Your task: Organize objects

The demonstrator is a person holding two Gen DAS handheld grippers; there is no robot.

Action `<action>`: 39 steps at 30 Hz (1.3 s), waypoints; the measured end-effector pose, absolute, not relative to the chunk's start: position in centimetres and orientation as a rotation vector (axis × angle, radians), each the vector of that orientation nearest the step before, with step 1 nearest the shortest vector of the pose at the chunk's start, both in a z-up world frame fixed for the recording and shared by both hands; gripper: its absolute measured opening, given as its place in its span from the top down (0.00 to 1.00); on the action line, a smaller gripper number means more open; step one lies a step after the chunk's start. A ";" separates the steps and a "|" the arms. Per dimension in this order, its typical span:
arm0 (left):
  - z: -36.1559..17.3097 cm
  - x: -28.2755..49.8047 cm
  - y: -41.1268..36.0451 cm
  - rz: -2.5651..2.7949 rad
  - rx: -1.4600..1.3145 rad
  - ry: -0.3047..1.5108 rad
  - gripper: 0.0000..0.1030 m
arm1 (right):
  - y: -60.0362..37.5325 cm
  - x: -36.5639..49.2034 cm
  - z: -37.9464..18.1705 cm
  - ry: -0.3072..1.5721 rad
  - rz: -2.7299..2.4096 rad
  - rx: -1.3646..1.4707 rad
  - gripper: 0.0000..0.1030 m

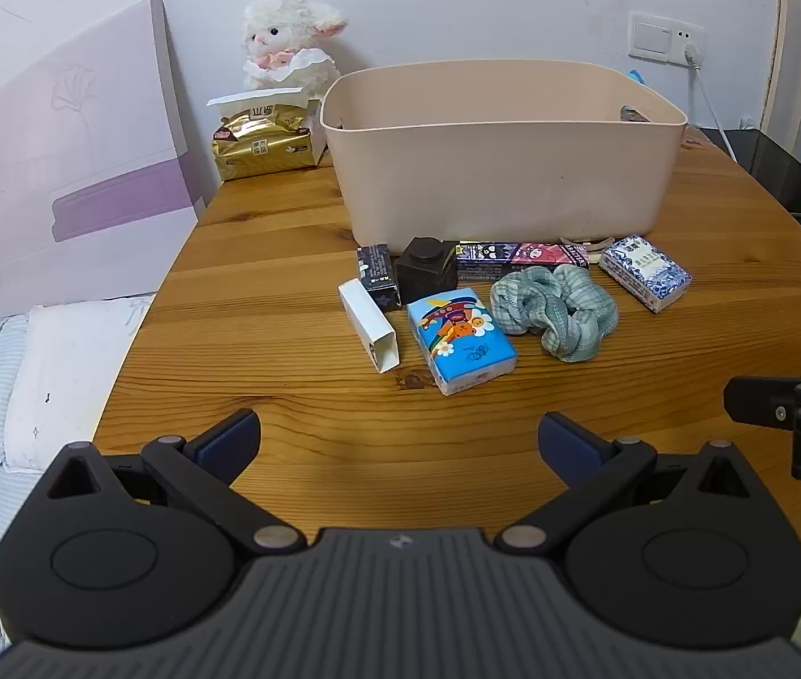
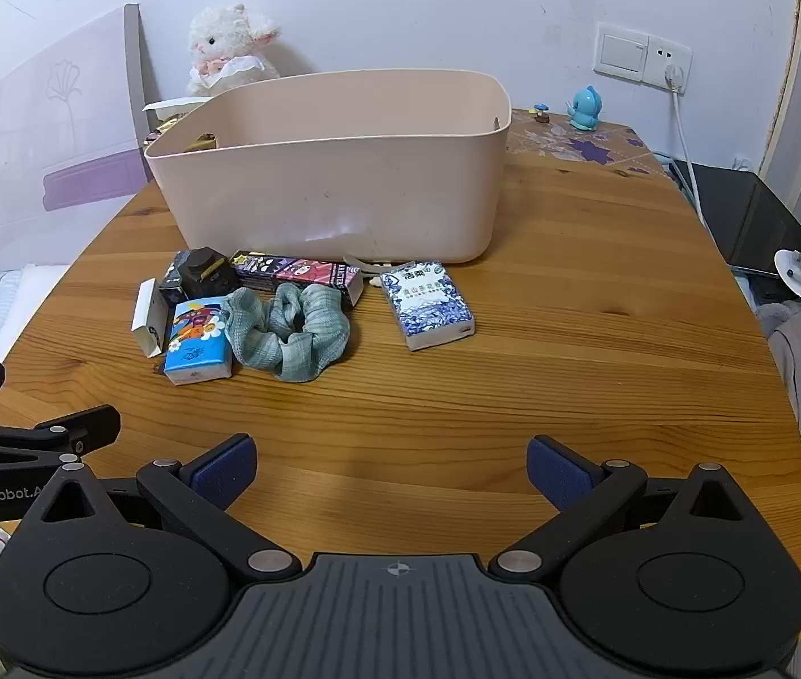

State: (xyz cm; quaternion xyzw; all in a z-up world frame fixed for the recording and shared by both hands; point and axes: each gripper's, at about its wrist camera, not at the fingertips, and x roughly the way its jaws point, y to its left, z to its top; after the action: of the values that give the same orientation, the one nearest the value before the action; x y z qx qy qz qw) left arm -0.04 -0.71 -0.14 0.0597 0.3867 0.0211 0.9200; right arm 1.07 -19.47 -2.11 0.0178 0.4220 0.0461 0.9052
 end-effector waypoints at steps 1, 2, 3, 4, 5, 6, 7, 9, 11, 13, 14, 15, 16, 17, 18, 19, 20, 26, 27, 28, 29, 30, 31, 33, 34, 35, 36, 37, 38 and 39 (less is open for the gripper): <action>-0.1 0.0 -0.7 0.043 0.123 0.795 0.00 | -19.4 1.1 -2.1 0.872 0.095 0.036 0.00; -0.1 0.0 -0.7 0.043 0.123 0.794 0.00 | -19.4 1.0 -2.1 0.872 0.096 0.036 0.00; -0.1 0.0 -0.7 0.043 0.123 0.794 0.00 | -19.4 1.0 -2.1 0.873 0.096 0.035 0.00; -0.1 0.0 -0.7 0.042 0.123 0.795 0.00 | -19.4 1.0 -2.1 0.874 0.097 0.035 0.00; -0.1 0.0 -0.7 0.042 0.123 0.795 0.00 | -19.4 1.1 -2.2 0.875 0.097 0.034 0.00; -0.1 0.0 -0.7 0.042 0.123 0.796 0.00 | -19.4 1.1 -2.1 0.876 0.097 0.033 0.00; -0.1 0.0 -0.7 0.041 0.123 0.796 0.00 | -19.4 1.1 -2.1 0.877 0.099 0.032 0.00; -0.1 0.0 -0.7 0.042 0.123 0.796 0.00 | -19.2 1.2 -2.1 0.879 0.097 0.031 0.00; -0.1 0.0 -0.7 0.041 0.123 0.796 0.00 | -19.2 1.2 -2.2 0.881 0.097 0.033 0.00; -0.1 0.0 -0.7 0.041 0.122 0.796 0.00 | -19.2 1.2 -2.2 0.881 0.095 0.033 0.00; -0.1 0.0 -0.7 0.041 0.122 0.796 0.00 | -19.3 1.2 -2.2 0.881 0.094 0.034 0.00; -0.1 0.0 -0.6 0.041 0.122 0.796 0.00 | -19.2 1.3 -2.2 0.881 0.094 0.034 0.00; -0.1 0.0 -0.6 0.040 0.122 0.796 0.00 | -19.3 1.3 -2.2 0.882 0.095 0.033 0.00; -0.1 0.0 -0.6 0.040 0.122 0.796 0.00 | -19.3 1.2 -2.2 0.882 0.095 0.034 0.00; -0.1 0.0 -0.6 0.040 0.122 0.796 0.00 | -19.3 1.2 -2.2 0.883 0.095 0.034 0.00; -0.1 0.0 -0.7 0.039 0.122 0.796 0.00 | -19.3 1.2 -2.2 0.883 0.095 0.034 0.00; -0.1 0.0 -0.6 0.039 0.122 0.796 0.00 | -19.2 1.2 -2.2 0.882 0.094 0.033 0.00; -0.3 -0.1 -0.5 0.040 0.121 0.796 0.00 | -19.2 1.2 -2.2 0.883 0.093 0.034 0.00; -0.3 0.0 -0.6 0.040 0.121 0.795 0.00 | -19.2 1.3 -2.2 0.884 0.092 0.034 0.00; -0.4 -0.1 -0.6 0.040 0.121 0.795 0.00 | -19.2 1.3 -2.2 0.884 0.093 0.034 0.00; -0.4 -0.1 -0.6 0.041 0.120 0.795 0.00 | -19.2 1.3 -2.2 0.884 0.093 0.035 0.00; -0.4 -0.1 -0.5 0.040 0.120 0.795 0.00 | -19.2 1.3 -2.2 0.885 0.093 0.035 0.00; -0.4 -0.1 -0.5 0.040 0.120 0.795 0.00 | -19.2 1.3 -2.3 0.885 0.093 0.035 0.00; -0.4 -0.1 -0.5 0.039 0.120 0.794 0.00 | -19.2 1.4 -2.3 0.885 0.092 0.035 0.00; -0.4 -0.1 -0.5 0.039 0.120 0.794 0.00 | -19.2 1.4 -2.3 0.885 0.092 0.035 0.00; -0.4 -0.1 -0.5 0.039 0.120 0.794 0.00 | -19.2 1.3 -2.3 0.884 0.092 0.034 0.00; -0.4 0.0 -0.5 0.039 0.120 0.795 0.00 | -19.2 1.4 -2.3 0.884 0.092 0.035 0.00; -0.4 0.0 -0.5 0.039 0.120 0.795 0.00 | -19.2 1.4 -2.3 0.884 0.092 0.035 0.00; -0.4 0.0 -0.5 0.039 0.120 0.795 0.00 | -19.2 1.4 -2.3 0.884 0.092 0.034 0.00; -0.4 0.0 -0.5 0.039 0.120 0.795 0.00 | -19.2 1.4 -2.3 0.884 0.092 0.034 0.00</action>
State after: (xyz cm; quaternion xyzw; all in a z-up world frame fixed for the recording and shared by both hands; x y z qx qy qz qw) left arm -0.05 -0.49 -0.41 0.0582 0.3870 0.0191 0.9200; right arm 1.39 -19.25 -2.29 0.0164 0.4277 0.0444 0.9027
